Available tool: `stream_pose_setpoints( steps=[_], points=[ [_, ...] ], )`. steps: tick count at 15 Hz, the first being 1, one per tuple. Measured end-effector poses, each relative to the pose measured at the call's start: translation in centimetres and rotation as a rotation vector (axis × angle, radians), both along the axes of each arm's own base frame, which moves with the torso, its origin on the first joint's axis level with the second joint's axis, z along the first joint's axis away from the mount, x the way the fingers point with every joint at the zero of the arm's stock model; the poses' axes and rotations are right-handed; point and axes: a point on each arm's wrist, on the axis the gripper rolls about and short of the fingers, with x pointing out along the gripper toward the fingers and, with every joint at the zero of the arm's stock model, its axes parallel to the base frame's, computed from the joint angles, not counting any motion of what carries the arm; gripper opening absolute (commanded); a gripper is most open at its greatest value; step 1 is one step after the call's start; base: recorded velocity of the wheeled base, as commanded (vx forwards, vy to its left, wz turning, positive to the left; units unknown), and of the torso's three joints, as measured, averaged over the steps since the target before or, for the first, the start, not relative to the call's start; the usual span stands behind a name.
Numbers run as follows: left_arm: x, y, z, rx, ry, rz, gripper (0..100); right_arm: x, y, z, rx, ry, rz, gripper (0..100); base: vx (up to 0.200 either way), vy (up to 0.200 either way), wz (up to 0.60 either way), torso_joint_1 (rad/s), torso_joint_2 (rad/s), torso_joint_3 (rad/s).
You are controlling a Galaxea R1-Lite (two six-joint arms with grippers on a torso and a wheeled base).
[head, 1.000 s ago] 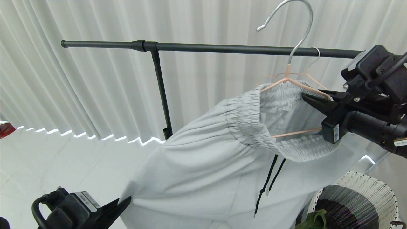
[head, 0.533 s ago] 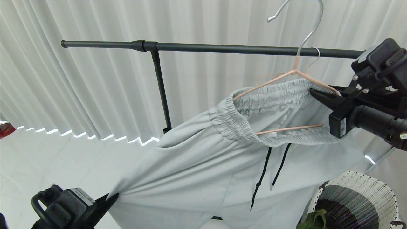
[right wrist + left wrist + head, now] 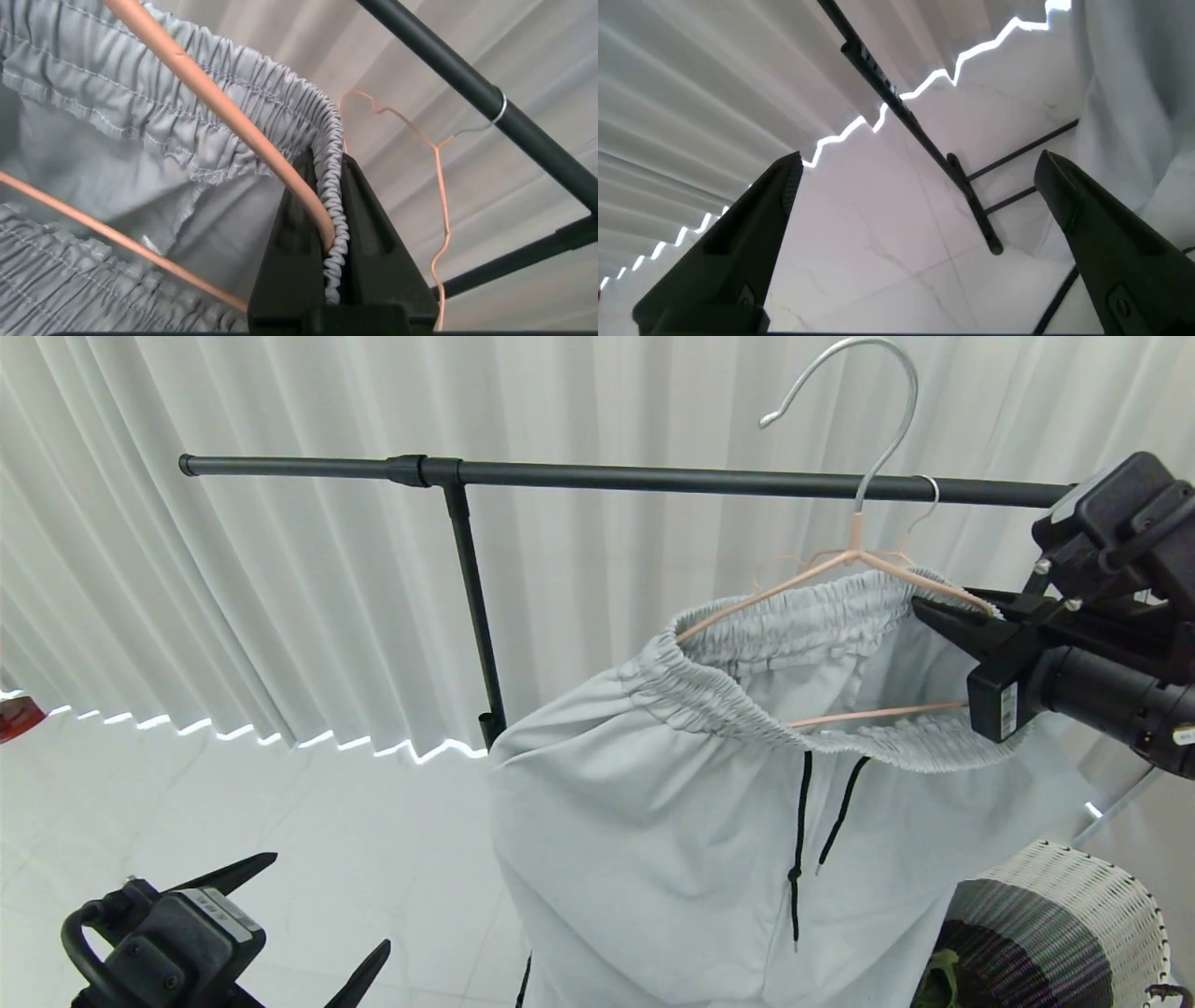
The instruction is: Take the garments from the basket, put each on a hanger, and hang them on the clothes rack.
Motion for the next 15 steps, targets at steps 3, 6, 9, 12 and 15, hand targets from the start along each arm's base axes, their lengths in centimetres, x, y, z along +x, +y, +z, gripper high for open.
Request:
stream_pose_setpoints(
  steps=[3, 6, 9, 12, 15],
  points=[
    [-0.3, 0.2, 0.3, 0.013, -0.029, -0.006, 100, 0.3, -0.6, -0.6, -0.038, 0.048, -0.047, 0, 0.0, 0.0, 0.0, 0.0, 0.0, 0.0],
    [-0.9, 0.6, 0.9, 0.035, -0.101, -0.021, 100, 0.7, -2.0, -0.9, -0.04, 0.1, -0.19, 0, 0.0, 0.0, 0.0, 0.0, 0.0, 0.0],
    [-1.4, 0.8, 1.5, 0.034, -0.152, -0.026, 100, 1.1, -3.1, -1.4, -0.026, 0.147, -0.377, 0, 0.0, 0.0, 0.0, 0.0, 0.0, 0.0],
    [-1.5, 0.9, 1.9, 0.024, -0.171, -0.025, 100, 1.6, -4.3, -1.8, -0.049, 0.177, -0.532, 0, 0.0, 0.0, 0.0, 0.0, 0.0, 0.0],
    [-1.4, 0.8, 2.0, 0.022, -0.175, -0.024, 100, 1.8, -4.9, -1.7, 0.009, 0.181, -0.612, 0, 0.0, 0.0, 0.0, 0.0, 0.0, 0.0]
  ],
)
